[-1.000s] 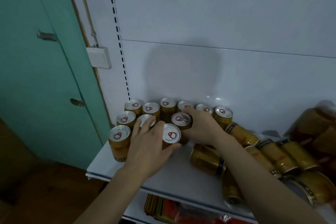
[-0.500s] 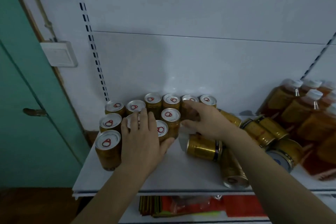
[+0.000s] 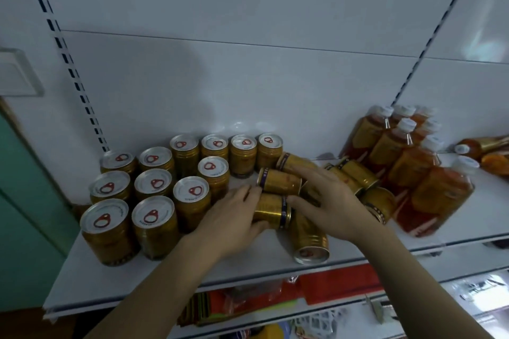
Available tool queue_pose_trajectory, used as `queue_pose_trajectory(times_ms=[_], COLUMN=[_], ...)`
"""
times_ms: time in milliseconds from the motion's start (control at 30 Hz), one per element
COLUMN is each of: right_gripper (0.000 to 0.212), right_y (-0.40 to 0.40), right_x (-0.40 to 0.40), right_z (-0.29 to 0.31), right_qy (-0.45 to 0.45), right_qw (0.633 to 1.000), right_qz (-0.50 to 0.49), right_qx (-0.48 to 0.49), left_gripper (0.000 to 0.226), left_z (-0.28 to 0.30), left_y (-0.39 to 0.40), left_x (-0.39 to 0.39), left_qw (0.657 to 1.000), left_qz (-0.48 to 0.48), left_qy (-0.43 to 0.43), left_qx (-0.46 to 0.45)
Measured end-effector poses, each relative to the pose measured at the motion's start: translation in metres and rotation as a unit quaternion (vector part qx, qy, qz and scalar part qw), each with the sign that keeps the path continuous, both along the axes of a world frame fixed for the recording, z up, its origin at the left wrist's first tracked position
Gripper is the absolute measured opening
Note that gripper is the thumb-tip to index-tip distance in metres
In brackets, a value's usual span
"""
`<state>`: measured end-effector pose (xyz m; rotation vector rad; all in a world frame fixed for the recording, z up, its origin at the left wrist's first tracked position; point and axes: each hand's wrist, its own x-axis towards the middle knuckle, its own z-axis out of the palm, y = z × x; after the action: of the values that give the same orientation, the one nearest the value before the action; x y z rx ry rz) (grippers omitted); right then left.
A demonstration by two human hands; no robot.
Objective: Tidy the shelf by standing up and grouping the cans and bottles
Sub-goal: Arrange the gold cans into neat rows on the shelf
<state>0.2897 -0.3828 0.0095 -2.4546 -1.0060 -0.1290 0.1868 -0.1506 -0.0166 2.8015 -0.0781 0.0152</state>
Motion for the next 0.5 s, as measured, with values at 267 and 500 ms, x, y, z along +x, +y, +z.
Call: queue_pose_trajectory(times_ms=[267, 500], right_gripper=[0.075, 0.057], right_y=[-0.042, -0.034], right_x=[-0.024, -0.013], right_z=[-0.018, -0.031], right_qy=[-0.089, -0.132], right_qw=[0.987, 0.976], right_qz=[0.127, 0.168], right_qx=[0.033, 0.032], left_gripper=[0.082, 0.081], left_z=[0.014, 0.038], left_y=[0.005, 0.003], left_x=[-0.01, -0.023], left_qw=[1.0, 0.994], left_qz=[0.012, 0.052], left_qy=[-0.021, -0.083], left_qx=[0.007, -0.051])
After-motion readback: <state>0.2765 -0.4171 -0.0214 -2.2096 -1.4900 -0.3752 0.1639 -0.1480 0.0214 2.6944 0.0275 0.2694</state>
